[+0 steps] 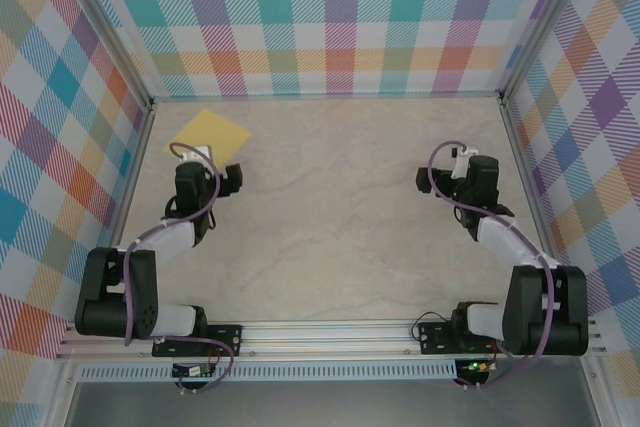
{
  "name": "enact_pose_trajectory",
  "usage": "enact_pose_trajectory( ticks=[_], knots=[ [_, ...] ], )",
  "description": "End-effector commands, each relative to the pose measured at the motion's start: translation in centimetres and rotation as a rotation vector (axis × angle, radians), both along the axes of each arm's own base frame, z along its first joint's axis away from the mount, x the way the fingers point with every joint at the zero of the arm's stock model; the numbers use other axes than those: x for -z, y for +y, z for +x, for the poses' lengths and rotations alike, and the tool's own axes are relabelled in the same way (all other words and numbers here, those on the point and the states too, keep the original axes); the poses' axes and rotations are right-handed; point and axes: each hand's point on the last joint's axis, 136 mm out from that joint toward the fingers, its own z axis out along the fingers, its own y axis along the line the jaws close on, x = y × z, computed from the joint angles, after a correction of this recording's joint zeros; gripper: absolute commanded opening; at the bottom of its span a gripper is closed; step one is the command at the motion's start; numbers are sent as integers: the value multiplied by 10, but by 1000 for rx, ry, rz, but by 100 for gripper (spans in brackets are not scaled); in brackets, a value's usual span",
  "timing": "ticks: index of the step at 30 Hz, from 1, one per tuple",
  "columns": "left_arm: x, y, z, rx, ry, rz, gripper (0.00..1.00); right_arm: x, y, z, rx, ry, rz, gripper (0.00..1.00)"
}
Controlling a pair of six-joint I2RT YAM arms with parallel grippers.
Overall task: Fold a paper plane with a square sheet of paper (pick it up from the middle)
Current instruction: Move the square sheet of paper to the center of the table.
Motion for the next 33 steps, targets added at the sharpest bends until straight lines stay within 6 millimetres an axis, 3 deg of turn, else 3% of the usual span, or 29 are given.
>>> enact_pose_trajectory(
  ticks=[1, 2, 7, 11, 14, 17, 21, 25, 28, 33],
  knots=[
    [-2, 36, 3, -244, 177, -89, 100, -11, 10, -18, 50, 151, 152, 100],
    [-3, 42, 10, -292, 227, -121, 100, -12, 11, -20, 75, 191, 202, 100],
    [27, 17, 63, -151, 476, -359, 100, -23, 37, -11, 0, 305, 349, 100],
    [48, 2, 104, -92, 551, -444, 100, -41, 63, -7, -121, 362, 462, 100],
    [66, -2, 126, -84, 619, -475, 100, -53, 76, -7, -173, 359, 525, 100],
    [88, 0, 135, -128, 689, -493, 100, -58, 78, -10, -173, 354, 526, 100],
    [114, 2, 126, -185, 752, -511, 100, -56, 81, -14, -176, 372, 528, 100],
    [130, -11, 103, -194, 807, -580, 99, -39, 82, -23, -168, 420, 516, 100],
    [141, -27, 74, -218, 863, -620, 97, -24, 80, -31, -143, 468, 520, 100],
    [143, -71, 27, -272, 868, -719, 97, -9, 89, -50, -167, 535, 538, 100]
  ],
)
